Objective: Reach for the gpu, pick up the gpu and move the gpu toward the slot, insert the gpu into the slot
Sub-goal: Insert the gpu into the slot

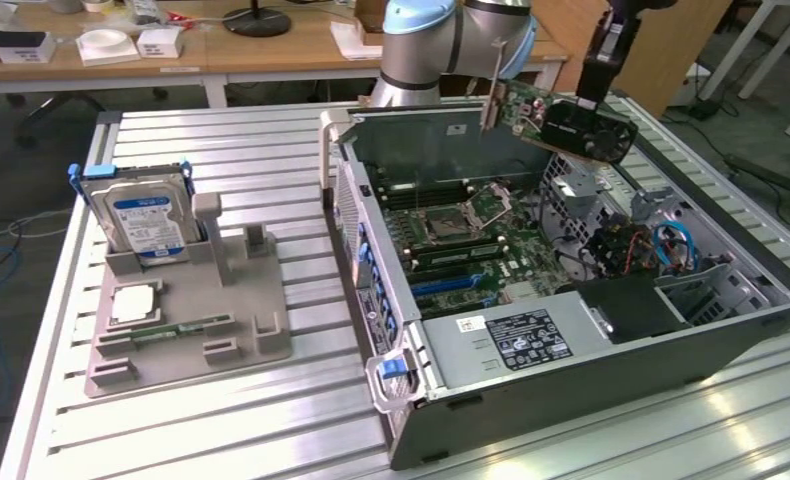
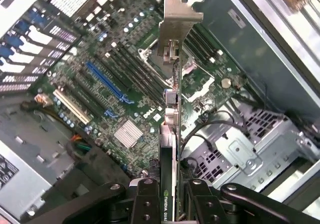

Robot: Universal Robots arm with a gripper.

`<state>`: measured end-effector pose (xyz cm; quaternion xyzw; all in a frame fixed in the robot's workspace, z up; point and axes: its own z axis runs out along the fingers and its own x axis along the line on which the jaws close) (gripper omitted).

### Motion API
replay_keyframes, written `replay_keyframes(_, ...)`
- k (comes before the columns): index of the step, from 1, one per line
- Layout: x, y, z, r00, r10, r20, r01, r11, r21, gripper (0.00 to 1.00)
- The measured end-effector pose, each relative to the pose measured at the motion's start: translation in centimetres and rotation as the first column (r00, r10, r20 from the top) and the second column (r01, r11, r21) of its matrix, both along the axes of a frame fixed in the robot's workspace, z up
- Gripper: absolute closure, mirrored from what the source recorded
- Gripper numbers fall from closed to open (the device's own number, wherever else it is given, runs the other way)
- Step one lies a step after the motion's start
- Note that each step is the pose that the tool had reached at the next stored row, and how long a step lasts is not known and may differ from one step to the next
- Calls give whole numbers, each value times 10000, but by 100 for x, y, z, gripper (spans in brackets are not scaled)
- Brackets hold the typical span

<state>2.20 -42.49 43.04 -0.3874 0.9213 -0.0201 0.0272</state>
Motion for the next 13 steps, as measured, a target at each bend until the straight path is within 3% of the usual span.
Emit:
replay_keyframes(6, -1, 0, -8, 9944, 1056, -1, -1056, 9944, 0, 75)
replay_keyframes(10, -1, 0, -13, 9846, 1749, -1, -1749, 9846, 0, 75)
replay_keyframes(13, -1, 0, -17, 9736, 2282, 0, -2282, 9736, 0, 75)
